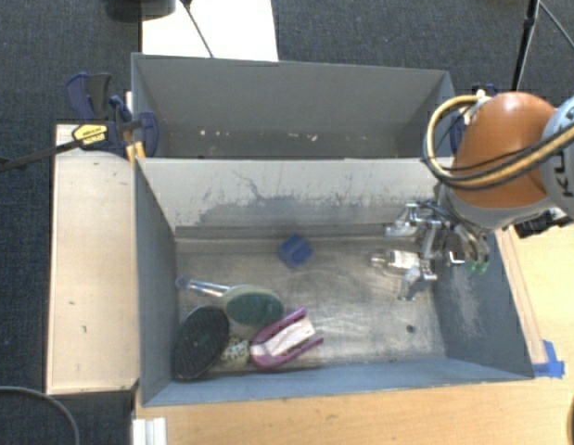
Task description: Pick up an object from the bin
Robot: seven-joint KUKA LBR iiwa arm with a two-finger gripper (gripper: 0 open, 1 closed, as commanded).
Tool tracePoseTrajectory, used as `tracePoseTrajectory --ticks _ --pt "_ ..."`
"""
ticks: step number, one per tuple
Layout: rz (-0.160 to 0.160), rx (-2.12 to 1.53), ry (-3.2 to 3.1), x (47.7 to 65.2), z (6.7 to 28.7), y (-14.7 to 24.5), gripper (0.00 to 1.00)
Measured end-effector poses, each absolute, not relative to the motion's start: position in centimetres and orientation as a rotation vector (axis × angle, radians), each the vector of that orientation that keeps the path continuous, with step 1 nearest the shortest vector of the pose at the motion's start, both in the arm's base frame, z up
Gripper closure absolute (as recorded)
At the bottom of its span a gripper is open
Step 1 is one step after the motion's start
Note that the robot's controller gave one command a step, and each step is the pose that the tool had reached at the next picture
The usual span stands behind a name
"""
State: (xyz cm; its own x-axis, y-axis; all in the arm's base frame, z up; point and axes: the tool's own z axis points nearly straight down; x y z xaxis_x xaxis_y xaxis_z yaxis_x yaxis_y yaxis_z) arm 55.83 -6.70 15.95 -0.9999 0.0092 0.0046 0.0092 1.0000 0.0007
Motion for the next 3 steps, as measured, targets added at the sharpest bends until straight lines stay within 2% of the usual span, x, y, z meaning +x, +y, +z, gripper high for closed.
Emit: tracePoseTrajectory --ticks 1,3 --pt "0.001 -0.165 -3.146 58.65 7.05 -14.11 0.00" --pt "0.002 -0.152 -3.146 58.95 7.34 -14.10 0.00"
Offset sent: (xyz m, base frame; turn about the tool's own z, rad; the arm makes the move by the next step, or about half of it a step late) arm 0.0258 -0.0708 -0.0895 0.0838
